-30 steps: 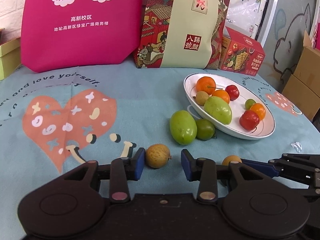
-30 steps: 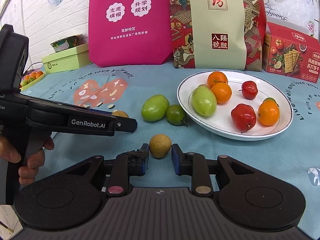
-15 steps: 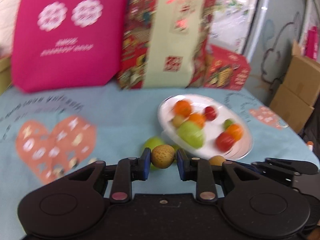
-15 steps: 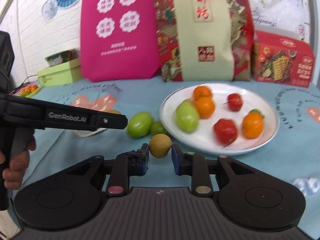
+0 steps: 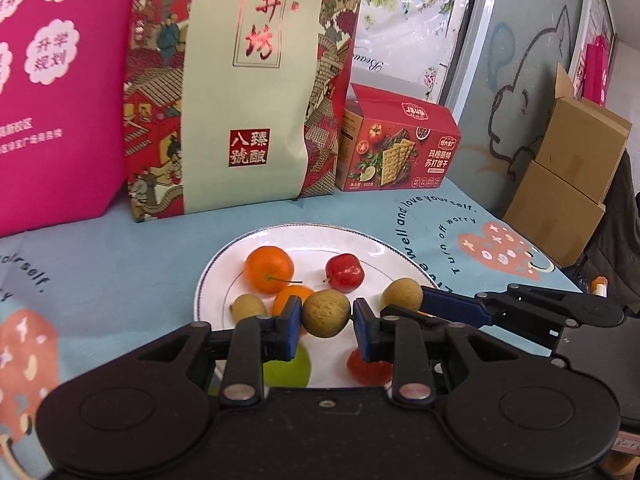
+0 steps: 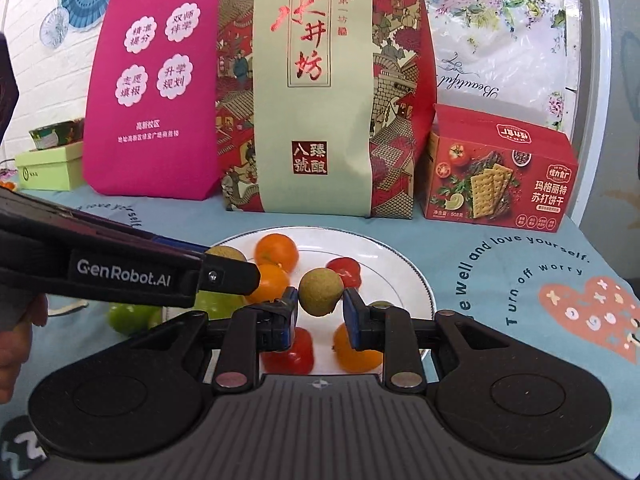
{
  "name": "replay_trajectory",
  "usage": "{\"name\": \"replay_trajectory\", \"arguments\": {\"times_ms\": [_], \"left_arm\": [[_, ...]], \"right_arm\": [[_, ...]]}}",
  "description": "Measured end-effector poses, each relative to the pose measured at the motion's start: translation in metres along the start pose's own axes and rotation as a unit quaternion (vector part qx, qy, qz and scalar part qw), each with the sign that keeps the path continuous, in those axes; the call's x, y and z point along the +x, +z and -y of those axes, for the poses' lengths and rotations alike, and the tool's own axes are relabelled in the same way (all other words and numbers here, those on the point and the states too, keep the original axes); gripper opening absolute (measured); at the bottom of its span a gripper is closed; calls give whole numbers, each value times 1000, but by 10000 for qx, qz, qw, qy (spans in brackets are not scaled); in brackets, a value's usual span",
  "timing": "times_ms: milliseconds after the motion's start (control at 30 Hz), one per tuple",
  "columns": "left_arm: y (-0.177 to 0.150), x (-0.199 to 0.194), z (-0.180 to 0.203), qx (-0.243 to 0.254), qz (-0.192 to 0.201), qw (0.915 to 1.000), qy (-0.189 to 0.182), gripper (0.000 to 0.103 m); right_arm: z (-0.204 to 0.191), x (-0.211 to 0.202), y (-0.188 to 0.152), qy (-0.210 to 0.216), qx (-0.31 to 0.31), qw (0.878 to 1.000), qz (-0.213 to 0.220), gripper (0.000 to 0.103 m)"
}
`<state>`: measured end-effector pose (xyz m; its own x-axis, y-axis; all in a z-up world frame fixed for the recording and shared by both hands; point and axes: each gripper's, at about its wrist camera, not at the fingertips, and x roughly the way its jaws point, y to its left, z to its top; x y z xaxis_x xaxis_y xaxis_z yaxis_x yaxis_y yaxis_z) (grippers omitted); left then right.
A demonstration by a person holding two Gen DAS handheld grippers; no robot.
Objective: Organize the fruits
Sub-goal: 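Carry both kiwis onto the white plate and open both tools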
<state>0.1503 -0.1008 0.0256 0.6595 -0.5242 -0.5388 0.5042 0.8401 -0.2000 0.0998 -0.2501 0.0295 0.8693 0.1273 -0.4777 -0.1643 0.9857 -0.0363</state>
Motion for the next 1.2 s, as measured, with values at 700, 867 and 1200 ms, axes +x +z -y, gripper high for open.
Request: {"name": "replay_trajectory", "arguments": {"times_ms": [700, 867, 1200], "left_arm": [[-1, 17, 0, 30, -138, 9999, 48, 103], [-1, 3, 1, 70, -2, 9999, 97, 103], [-19, -41, -11, -312, 250, 9980, 500, 103]], "right_arm": [[0, 12, -1, 65, -248, 9996, -99, 45], [-1, 3, -2, -17, -355, 9994, 31, 54], [-21, -27, -15, -21, -426, 9987, 273, 96]]}}
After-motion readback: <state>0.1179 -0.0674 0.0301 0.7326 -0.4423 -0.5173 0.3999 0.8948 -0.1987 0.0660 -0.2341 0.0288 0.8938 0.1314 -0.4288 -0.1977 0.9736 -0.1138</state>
